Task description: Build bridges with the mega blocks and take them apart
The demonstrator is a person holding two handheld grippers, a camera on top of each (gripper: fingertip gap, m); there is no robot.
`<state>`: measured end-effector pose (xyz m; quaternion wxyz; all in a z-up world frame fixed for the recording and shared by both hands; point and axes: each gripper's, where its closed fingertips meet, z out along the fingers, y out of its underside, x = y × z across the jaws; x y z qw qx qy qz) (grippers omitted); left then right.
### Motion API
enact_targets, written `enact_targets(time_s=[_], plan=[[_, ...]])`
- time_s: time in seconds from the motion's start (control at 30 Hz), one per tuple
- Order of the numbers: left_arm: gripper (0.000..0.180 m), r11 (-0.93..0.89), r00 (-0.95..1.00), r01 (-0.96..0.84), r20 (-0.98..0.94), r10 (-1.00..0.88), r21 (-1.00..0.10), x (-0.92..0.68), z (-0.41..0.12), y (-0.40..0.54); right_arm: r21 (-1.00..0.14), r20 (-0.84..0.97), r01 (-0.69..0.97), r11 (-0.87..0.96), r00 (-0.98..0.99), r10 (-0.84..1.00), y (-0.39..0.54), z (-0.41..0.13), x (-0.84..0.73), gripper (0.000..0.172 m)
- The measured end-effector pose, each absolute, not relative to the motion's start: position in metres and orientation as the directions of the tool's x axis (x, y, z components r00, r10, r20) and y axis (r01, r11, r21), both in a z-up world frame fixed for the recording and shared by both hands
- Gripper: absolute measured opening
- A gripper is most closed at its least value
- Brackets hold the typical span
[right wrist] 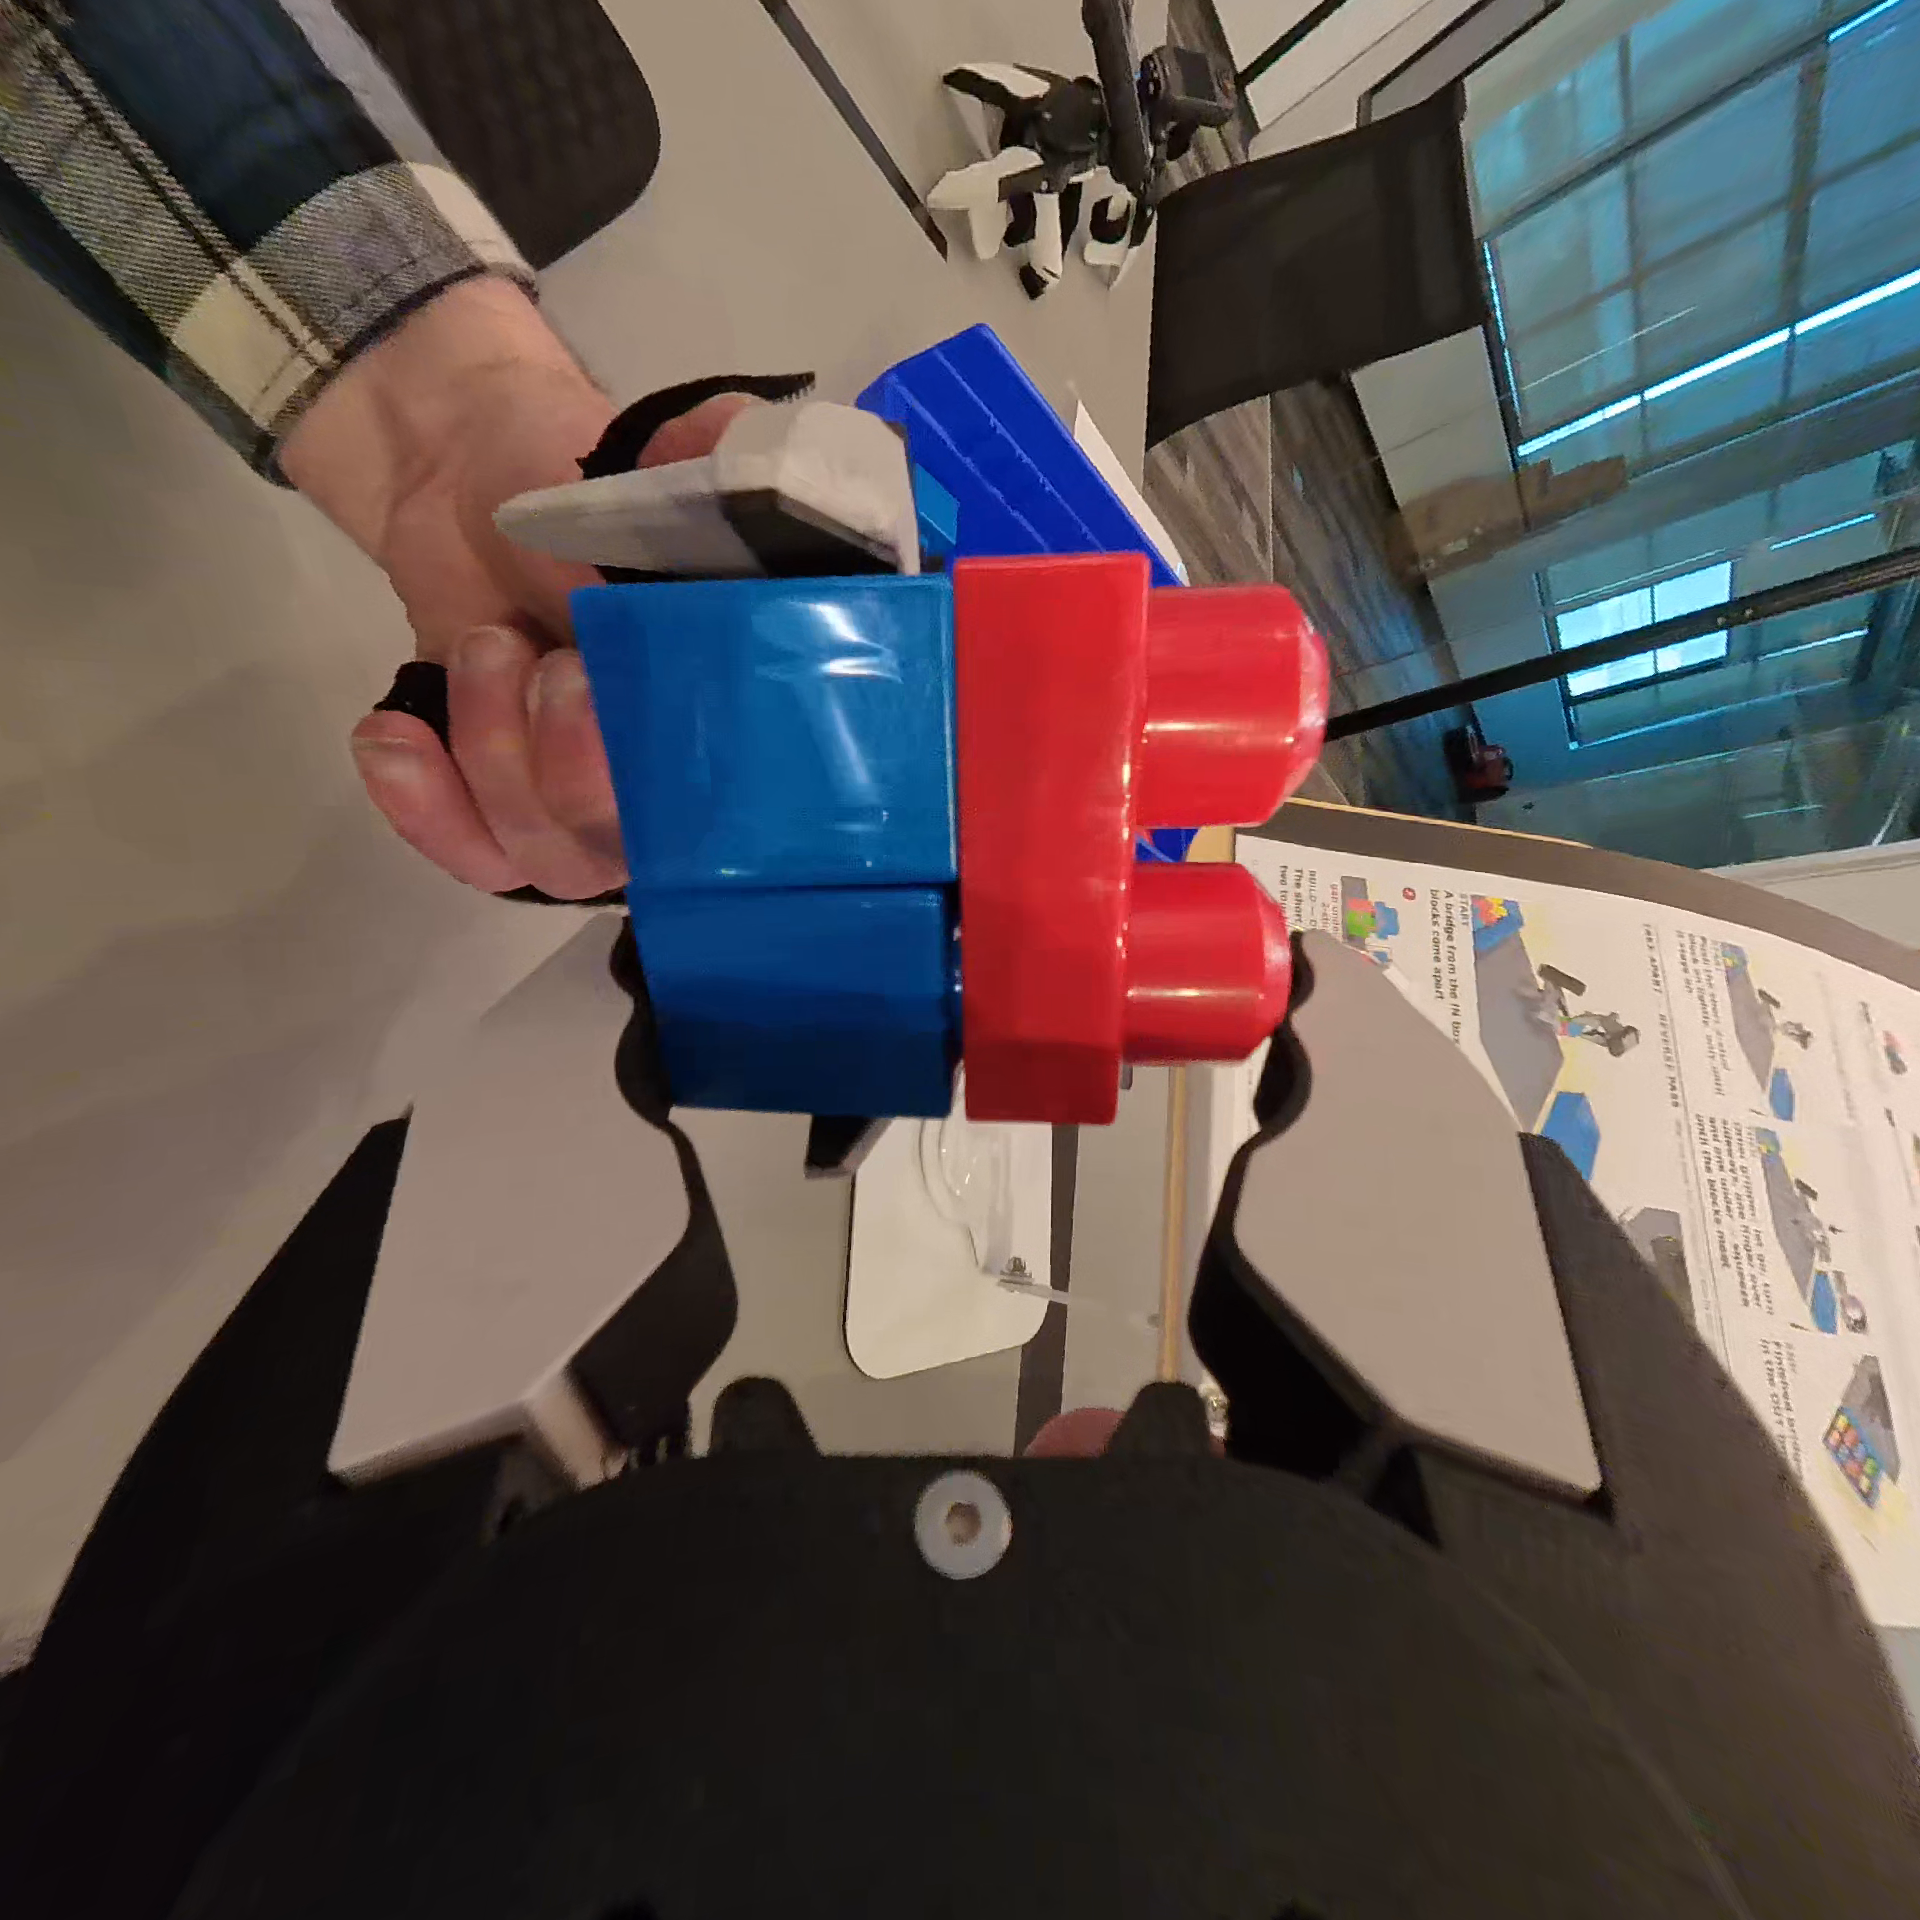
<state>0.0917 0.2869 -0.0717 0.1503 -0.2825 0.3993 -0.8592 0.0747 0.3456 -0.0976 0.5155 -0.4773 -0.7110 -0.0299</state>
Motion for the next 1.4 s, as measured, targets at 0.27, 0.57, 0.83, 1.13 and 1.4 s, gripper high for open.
enact_targets(time_s=[0.27, 0.57, 0.83, 1.13, 1.4], plan=[[0.084, -0.622, -0.807, 0.047, 0.337, -0.484, -0.781, 0.096, -0.071, 0.281, -0.391, 0.752, 0.741, 0.546, -0.085, 0.654, 0.341, -0.102, 0.089, 0.075], [0.079, -0.633, -0.795, 0.12, 0.309, -0.523, -0.764, 0.095, -0.075, 0.298, -0.384, 0.674, 0.783, 0.489, -0.124, 0.728, 0.348, -0.123, 0.091, 0.078], [0.079, -0.632, -0.835, 0.128, 0.261, -0.485, -0.764, 0.09, -0.079, 0.296, -0.429, 0.742, 0.725, 0.539, -0.057, 0.667, 0.361, -0.106, 0.082, 0.132], [0.08, -0.616, -0.892, 0.042, 0.248, -0.378, -0.787, 0.091, -0.082, 0.277, -0.362, 0.709, 0.646, 0.671, -0.277, 0.649, 0.343, -0.119, 0.069, 0.125], [0.079, -0.595, -0.89, 0.036, 0.245, -0.385, -0.803, 0.095, -0.081, 0.277, -0.4, 0.741, 0.636, 0.66, -0.199, 0.641, 0.347, -0.108, 0.071, 0.136]])
